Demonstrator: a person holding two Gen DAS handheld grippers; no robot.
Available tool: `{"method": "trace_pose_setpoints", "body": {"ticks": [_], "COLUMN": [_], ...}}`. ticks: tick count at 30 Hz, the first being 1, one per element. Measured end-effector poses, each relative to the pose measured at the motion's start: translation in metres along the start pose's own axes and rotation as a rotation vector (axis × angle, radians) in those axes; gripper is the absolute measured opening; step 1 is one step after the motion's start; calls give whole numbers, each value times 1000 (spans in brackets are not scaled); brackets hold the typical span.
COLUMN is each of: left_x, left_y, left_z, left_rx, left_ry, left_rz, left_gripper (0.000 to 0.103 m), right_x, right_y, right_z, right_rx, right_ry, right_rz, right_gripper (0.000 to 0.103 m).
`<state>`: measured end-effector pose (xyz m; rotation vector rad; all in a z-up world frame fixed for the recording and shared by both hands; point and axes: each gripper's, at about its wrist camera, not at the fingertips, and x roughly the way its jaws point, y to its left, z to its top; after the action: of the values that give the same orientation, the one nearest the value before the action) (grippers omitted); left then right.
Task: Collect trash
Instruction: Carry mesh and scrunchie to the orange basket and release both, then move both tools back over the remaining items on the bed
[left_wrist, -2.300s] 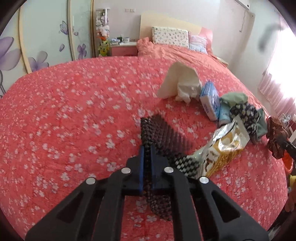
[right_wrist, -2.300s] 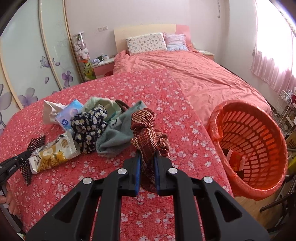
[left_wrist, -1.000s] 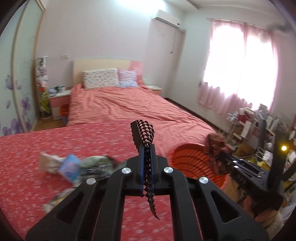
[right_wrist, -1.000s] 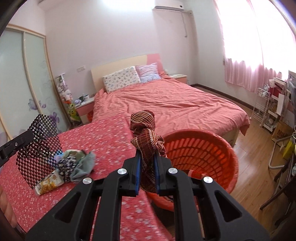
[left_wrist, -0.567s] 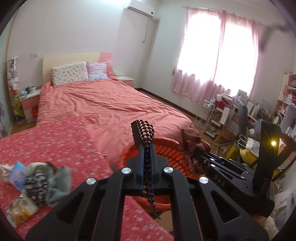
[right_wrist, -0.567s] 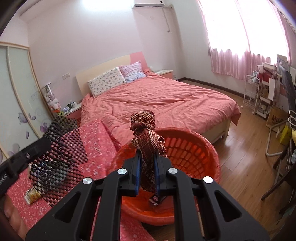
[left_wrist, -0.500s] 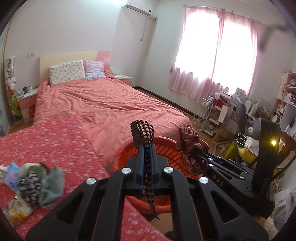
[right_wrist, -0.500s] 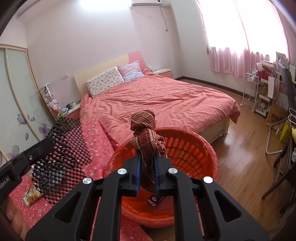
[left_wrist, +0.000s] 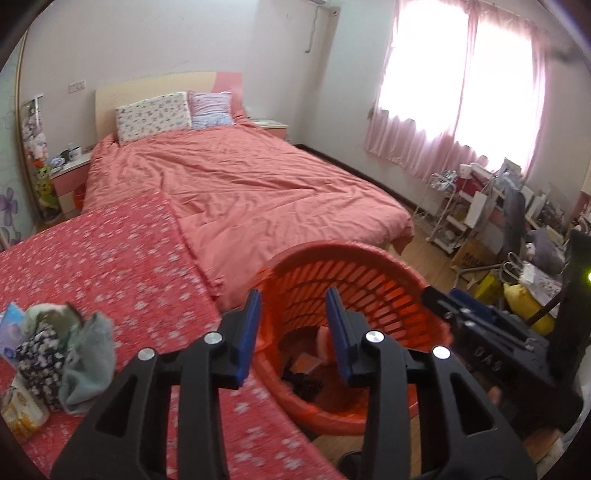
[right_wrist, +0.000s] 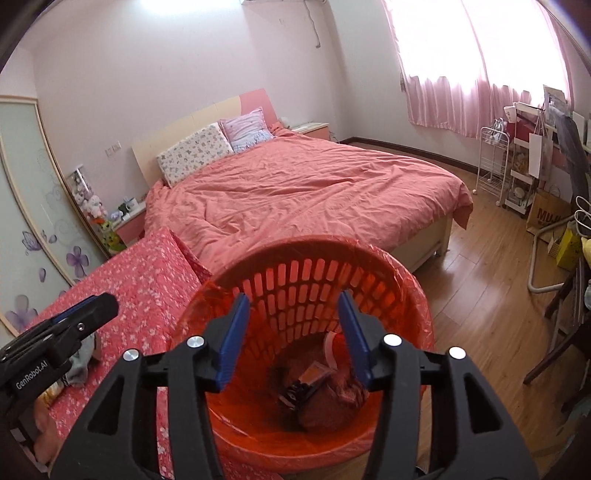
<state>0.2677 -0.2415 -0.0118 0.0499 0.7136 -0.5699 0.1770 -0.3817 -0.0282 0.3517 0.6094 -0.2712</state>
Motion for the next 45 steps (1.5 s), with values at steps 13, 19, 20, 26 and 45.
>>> {"method": "trace_pose_setpoints", "body": {"ticks": [13,19,20,26,45], "left_x": [-76,-126,-131,-138,-132], "left_y": [102,184,199,248,297], "left_z": [-61,-95,-100,-127,-133], "left_rx": [0,-63,-74,-108,-354], "left_ry": [9,14,25,109,180], "left_rz": [213,394,419,462,559], "left_gripper": [54,64,66,69,44], "right_x": [-10,-11,-10,-5,14], "right_y": [47,92,102,140,213], "right_z": [-12,-33,-38,-59,-87], "right_rx": [-92,-165,-180,-247,-344], "right_ry": [33,77,89,136,196], "right_rz": [36,82,91,127,170], "right_gripper": [57,57,57,58,58]}}
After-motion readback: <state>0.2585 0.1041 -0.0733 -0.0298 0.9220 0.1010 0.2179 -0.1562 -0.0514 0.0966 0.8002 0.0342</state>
